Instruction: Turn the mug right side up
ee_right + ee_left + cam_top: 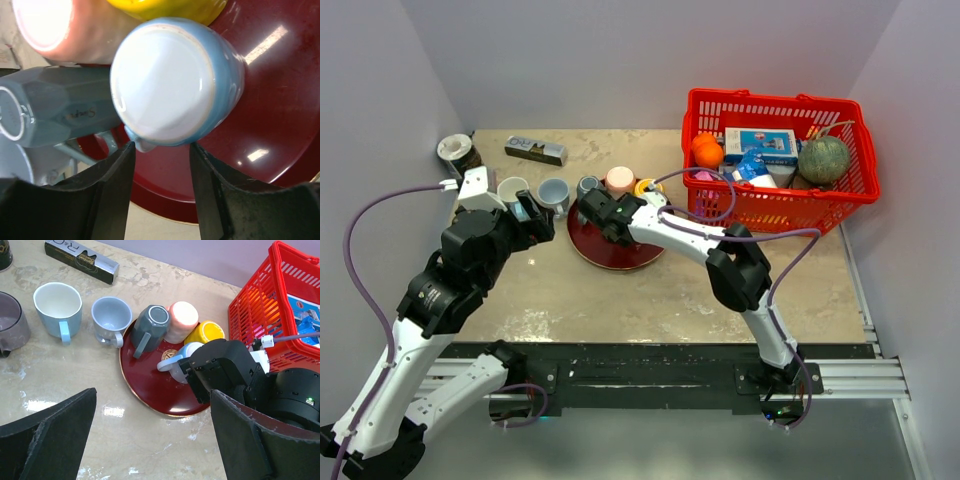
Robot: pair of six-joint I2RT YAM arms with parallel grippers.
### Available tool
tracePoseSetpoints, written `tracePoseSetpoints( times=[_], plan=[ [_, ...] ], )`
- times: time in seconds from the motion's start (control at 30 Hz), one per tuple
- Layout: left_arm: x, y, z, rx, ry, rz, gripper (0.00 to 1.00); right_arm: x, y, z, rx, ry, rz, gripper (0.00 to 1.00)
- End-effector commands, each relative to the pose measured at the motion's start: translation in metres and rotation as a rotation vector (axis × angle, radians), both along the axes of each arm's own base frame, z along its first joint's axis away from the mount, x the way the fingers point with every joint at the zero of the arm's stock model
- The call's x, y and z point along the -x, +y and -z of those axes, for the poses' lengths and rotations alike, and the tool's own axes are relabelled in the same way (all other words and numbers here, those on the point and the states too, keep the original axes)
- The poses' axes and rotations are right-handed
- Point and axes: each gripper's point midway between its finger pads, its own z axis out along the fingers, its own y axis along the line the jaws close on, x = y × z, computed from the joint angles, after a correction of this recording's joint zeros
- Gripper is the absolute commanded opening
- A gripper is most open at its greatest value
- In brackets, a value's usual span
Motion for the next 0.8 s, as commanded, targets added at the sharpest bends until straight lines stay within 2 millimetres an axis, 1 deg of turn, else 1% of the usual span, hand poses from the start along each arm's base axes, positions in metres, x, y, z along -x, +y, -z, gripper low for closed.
tracePoseSetpoints(
  times=[0.0, 0.1, 0.23, 0.33, 0.37, 0.4, 0.47, 0.5, 0.57, 0.77],
  plan=[
    [-0.003, 0.003, -0.007, 0.005, -0.037, -0.021, 0.99, -0.011, 0.005, -0.040, -0.038, -0.097, 0.025, 0.53],
    [-0.003, 0.004, -0.007, 0.002, -0.037, -0.022, 0.99, -0.014, 0.010, -0.044, -0.050, -0.111, 0.020, 0.58],
    [-0.003, 0.004, -0.008, -0.003, -0.039, -0.020, 0.99, -0.016, 0.016, -0.036, -0.044, -0.094, 0.016, 0.61],
    [-0.003, 0.003, -0.008, -0.007, -0.036, -0.015, 0.99, -0.018, 0.022, -0.026, -0.042, -0.075, 0.021, 0.60],
    [-0.003, 0.003, -0.008, -0.007, -0.037, -0.014, 0.99, -0.020, 0.024, -0.027, -0.050, -0.077, 0.026, 0.60],
    [-0.002, 0.004, -0.008, -0.009, -0.037, -0.014, 0.99, -0.021, 0.025, -0.019, -0.038, -0.067, 0.028, 0.60],
    [-0.002, 0.005, -0.007, -0.014, -0.033, -0.016, 0.99, -0.024, 0.028, -0.019, -0.043, -0.069, 0.034, 0.59],
    [-0.001, 0.005, -0.008, -0.013, -0.035, -0.016, 0.99, -0.024, 0.026, -0.012, -0.028, -0.056, 0.039, 0.59],
    [0.000, 0.007, -0.007, -0.017, -0.031, -0.021, 0.99, -0.024, 0.027, -0.009, -0.023, -0.051, 0.044, 0.58],
    [0.005, 0.012, -0.004, -0.016, -0.029, -0.035, 0.99, -0.023, 0.021, -0.001, 0.001, -0.047, 0.059, 0.56]
  ],
)
